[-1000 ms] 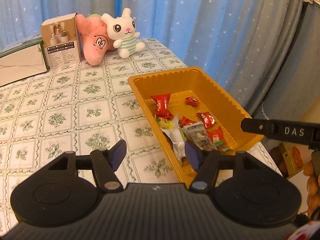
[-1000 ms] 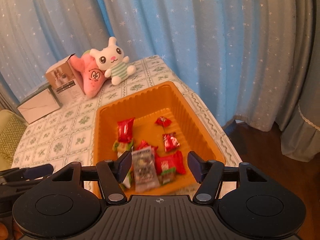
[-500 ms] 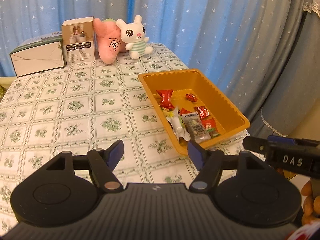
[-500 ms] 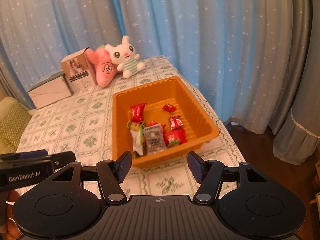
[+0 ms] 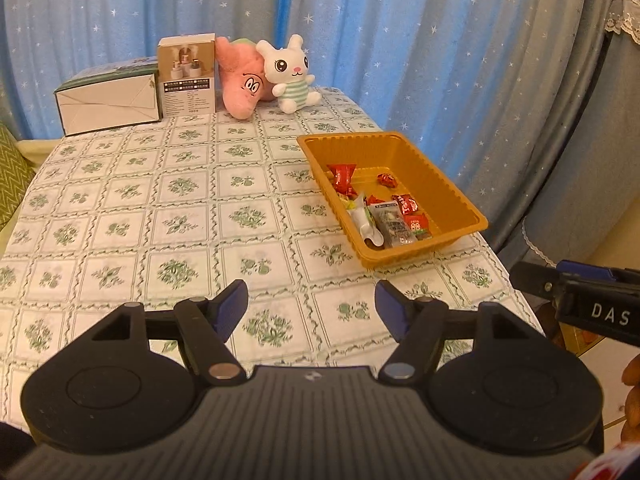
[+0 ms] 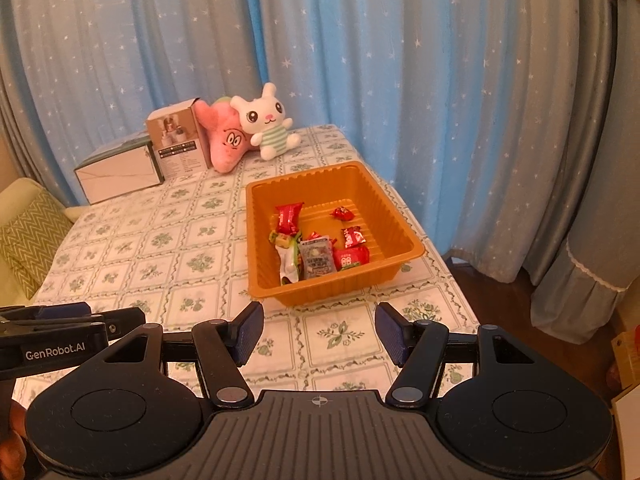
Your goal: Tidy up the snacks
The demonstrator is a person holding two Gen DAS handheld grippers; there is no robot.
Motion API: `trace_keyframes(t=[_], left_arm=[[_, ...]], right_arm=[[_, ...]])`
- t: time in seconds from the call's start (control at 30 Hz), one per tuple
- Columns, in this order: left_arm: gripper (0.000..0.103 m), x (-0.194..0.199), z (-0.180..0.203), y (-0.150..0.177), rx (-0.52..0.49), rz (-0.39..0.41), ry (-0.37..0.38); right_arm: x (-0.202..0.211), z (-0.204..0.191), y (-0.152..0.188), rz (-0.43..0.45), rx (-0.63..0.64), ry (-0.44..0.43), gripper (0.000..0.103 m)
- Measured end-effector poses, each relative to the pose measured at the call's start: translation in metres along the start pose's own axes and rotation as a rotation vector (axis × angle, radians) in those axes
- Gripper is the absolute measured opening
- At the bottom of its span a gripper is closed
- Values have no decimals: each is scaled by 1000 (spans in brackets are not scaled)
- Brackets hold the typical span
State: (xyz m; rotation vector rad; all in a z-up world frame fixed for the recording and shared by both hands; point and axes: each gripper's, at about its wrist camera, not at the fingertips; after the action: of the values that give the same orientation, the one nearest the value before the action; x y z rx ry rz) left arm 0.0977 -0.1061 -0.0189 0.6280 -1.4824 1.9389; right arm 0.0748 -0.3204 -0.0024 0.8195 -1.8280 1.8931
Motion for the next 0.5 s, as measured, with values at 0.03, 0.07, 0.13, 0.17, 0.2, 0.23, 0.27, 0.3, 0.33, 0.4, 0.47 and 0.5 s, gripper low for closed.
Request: trace_keyframes(t=[0.03, 0.07, 0.13, 0.17, 0.2, 0.23, 0.27, 0.3, 0.33, 0.4, 0.47, 0.5], left_arm=[[67, 5, -1, 2, 0, 3, -1], [67, 9, -1, 4, -3, 6, -2], [67, 17, -3, 8, -12, 19, -2], [67, 22, -4, 10, -13, 29, 0], [67, 26, -5, 12, -16, 39, 1], [67, 30, -6, 14, -20, 47, -2], [67, 33, -6, 16, -23, 53, -6], [67, 36, -6, 17, -25, 57, -8], [67, 39, -7, 19, -27, 60, -7], [67, 44, -7, 22, -31, 62, -7], [67, 49, -8, 25, -29, 60, -7], [67, 51, -9, 27, -29, 60, -8]], right_arm=[[3, -2, 1, 0, 4, 2, 62], [7, -4, 2, 2, 6, 4, 62], [14, -8, 5, 3, 14, 11, 62], [17, -10, 6, 2, 18, 15, 62], [21, -12, 7, 4, 22, 14, 62], [23, -14, 8, 5, 26, 12, 62], [26, -15, 10, 6, 29, 11, 62], [28, -17, 11, 8, 33, 10, 62], [30, -18, 13, 8, 36, 8, 62], [34, -21, 17, 6, 42, 6, 62], [38, -25, 19, 5, 46, -3, 62], [40, -27, 21, 5, 50, -5, 62]])
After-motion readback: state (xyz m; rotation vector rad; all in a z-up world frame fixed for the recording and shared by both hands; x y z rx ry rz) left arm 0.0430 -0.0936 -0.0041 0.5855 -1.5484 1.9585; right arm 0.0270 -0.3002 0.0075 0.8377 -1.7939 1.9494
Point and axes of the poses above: each gripper's, at about its wrist camera, not at the fingertips, and x roughly against the way its jaws point, z to its right, y to its underside, and after that the axes turned 13 degrees about x, right-handed
